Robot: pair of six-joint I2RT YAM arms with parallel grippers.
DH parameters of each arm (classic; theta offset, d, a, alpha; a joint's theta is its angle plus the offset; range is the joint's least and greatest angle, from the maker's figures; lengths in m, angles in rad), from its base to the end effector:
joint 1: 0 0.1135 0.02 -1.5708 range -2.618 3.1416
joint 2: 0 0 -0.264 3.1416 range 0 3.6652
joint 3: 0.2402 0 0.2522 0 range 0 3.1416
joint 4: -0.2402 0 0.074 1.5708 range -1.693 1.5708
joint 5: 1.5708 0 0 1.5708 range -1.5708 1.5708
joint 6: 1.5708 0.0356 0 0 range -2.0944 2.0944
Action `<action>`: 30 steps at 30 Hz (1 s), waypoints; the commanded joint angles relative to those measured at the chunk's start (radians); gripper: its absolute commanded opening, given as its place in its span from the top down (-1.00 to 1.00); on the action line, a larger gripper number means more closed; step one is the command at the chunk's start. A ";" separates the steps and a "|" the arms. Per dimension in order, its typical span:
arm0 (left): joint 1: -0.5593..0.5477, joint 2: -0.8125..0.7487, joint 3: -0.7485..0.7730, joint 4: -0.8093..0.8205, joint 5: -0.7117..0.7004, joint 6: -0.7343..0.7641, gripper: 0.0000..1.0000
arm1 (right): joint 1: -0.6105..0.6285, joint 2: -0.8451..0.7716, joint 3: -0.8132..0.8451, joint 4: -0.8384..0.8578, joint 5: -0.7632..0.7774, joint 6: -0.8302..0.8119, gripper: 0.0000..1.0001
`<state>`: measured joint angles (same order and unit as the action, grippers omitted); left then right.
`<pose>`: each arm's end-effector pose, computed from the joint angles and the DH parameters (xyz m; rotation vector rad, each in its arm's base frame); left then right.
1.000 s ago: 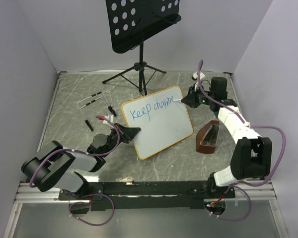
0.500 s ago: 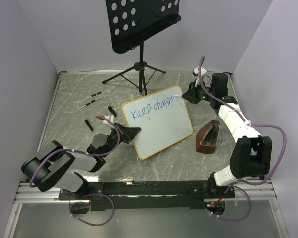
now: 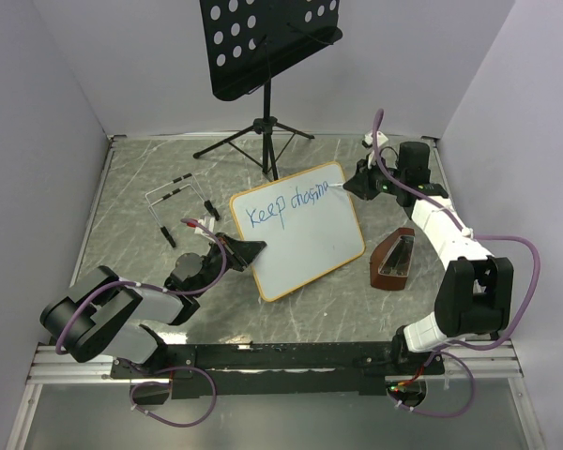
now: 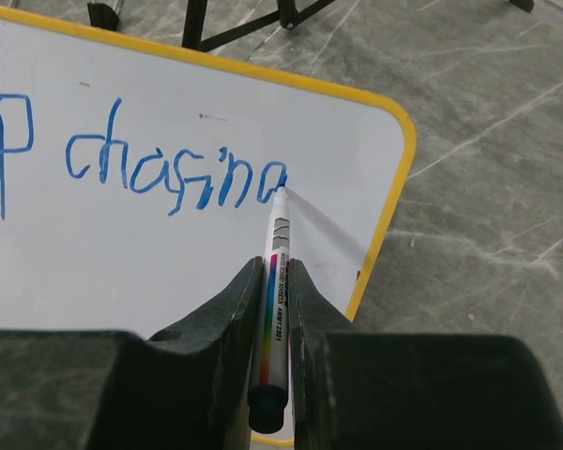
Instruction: Write a sentence on the whiteboard
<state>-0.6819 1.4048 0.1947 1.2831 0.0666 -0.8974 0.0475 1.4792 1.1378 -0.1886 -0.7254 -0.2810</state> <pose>0.1757 -0.1457 0.1738 -0.1184 1.6429 -1.2961 0.3321 0.0394 0.3000 -0.7424 1.8676 0.6091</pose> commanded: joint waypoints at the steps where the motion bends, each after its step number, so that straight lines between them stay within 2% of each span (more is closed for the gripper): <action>1: -0.004 -0.001 -0.009 0.053 0.033 0.080 0.98 | -0.008 -0.013 -0.024 -0.009 -0.016 -0.029 1.00; 21: -0.001 -0.010 0.005 0.025 0.029 0.084 0.98 | 0.000 -0.097 -0.095 -0.166 -0.045 -0.147 1.00; 26: -0.001 0.000 0.011 0.032 0.033 0.080 0.98 | 0.029 -0.114 -0.082 -0.176 -0.068 -0.127 1.00; 30: -0.001 0.013 0.012 0.036 0.032 0.077 0.98 | 0.049 -0.131 -0.011 -0.167 -0.092 -0.063 1.00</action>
<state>-0.6807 1.4048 0.1947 1.2766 0.0639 -0.9100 0.0753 1.4002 1.0538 -0.3595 -0.7654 -0.3874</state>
